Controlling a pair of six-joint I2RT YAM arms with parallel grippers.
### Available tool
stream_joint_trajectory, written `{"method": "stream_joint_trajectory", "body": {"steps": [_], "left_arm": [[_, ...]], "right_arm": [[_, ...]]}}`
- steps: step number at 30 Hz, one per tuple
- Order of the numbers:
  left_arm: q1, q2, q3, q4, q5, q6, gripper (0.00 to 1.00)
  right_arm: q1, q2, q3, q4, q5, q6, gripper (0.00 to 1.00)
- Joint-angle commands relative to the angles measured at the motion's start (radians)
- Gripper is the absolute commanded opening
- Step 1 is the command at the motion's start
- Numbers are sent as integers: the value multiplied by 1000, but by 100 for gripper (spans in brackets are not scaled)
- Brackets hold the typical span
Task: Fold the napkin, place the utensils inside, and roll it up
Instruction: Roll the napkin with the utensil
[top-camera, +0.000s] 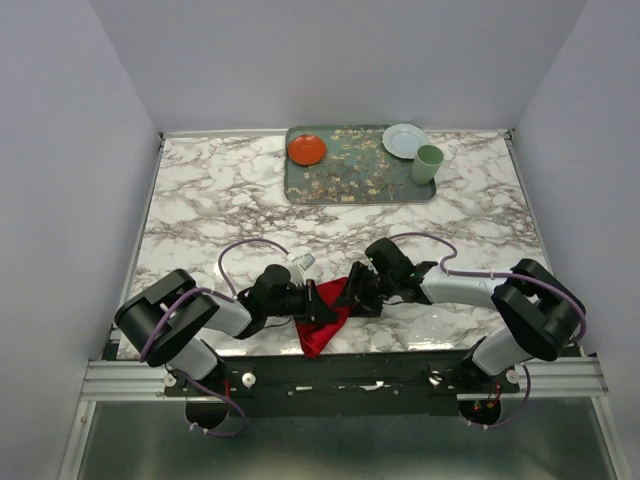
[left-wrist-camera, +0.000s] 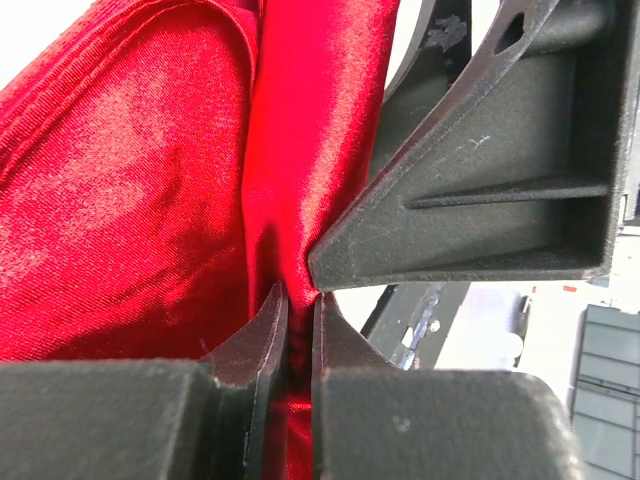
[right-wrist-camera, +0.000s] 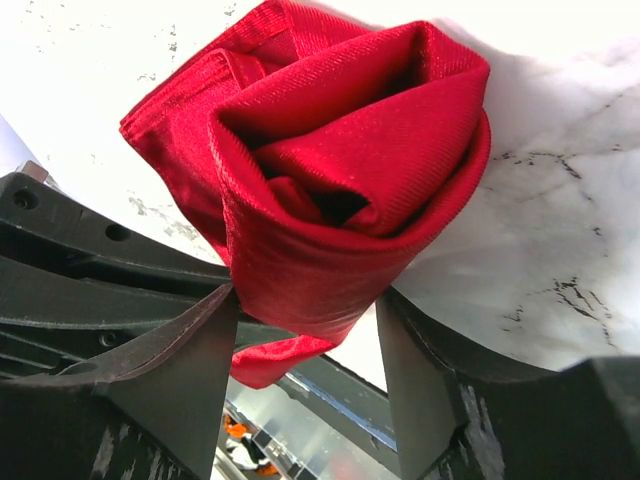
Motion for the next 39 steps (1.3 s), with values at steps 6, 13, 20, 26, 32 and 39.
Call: {"method": "stream_joint_trajectory", "body": {"steps": [6,13,20,26,32,39], "left_arm": [[23,-16,11,15,79,-13,0],[25,29,5,81,109,-43,0],[25,30,6,58,102,-42,0],[25,-105,41,-206,8,91,23],[17,-308,153,-619,-183,289,34],[-174,-395,300,-883,-531,377,74]], "right_arm": [[17,37,-17,27,51,46,64],[17,40,-24,60,74,59,55],[23,51,-34,84,80,70,44],[26,48,-32,74,80,69,28],[31,39,-18,38,85,61,20],[34,42,17,-47,94,64,20]]}}
